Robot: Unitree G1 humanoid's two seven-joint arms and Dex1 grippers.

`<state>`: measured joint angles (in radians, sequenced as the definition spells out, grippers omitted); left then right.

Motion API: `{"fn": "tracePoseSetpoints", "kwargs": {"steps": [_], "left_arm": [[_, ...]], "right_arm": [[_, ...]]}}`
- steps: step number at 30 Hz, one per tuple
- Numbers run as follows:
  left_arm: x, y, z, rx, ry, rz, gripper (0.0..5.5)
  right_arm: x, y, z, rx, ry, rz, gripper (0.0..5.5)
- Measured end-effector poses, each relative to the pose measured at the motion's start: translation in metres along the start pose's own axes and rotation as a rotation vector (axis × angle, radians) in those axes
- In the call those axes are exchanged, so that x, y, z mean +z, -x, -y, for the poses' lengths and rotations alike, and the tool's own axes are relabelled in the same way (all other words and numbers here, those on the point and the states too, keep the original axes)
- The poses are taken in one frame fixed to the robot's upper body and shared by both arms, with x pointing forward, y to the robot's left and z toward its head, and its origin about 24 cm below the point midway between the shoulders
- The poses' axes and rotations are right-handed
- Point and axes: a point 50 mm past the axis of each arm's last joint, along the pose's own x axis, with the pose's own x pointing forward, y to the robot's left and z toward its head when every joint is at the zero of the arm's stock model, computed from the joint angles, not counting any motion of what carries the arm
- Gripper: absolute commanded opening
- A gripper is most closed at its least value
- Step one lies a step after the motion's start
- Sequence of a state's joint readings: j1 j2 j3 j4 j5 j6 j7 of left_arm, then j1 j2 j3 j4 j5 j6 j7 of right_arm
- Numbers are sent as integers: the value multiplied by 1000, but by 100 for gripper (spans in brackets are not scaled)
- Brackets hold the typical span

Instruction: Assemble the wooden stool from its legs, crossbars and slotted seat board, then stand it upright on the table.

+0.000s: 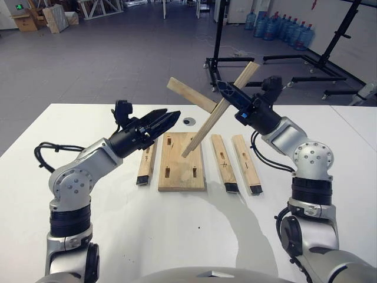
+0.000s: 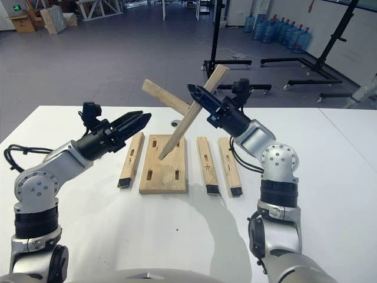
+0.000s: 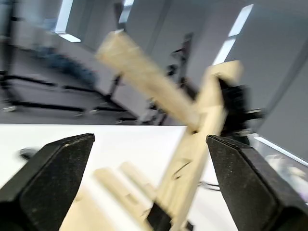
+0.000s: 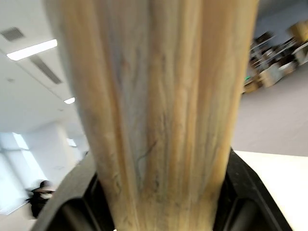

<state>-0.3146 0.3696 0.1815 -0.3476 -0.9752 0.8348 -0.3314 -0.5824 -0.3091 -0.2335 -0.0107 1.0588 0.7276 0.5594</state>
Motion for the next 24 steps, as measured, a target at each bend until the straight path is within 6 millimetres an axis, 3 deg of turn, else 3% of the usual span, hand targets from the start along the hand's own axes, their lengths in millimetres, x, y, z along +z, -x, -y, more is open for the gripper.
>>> {"fn": "tracePoseSetpoints", "kwargs": {"steps": [4,9,12,17,24], "left_arm": [[-26,7,-17,292,-144,-113,426],[-41,2,-12,349,-163,-118,426],[-44,-1,-11,362,-163,-107,426],[-47,-2,-13,382,-163,-109,426],[-51,-1,-15,393,-162,-118,426]], "right_arm": [[4,-1,6,-43,224,75,206],[-14,-5,35,-150,330,57,206],[-15,-19,47,-165,319,34,206],[-21,-33,54,-29,289,40,206],[-46,-31,55,180,718,-106,206]]}}
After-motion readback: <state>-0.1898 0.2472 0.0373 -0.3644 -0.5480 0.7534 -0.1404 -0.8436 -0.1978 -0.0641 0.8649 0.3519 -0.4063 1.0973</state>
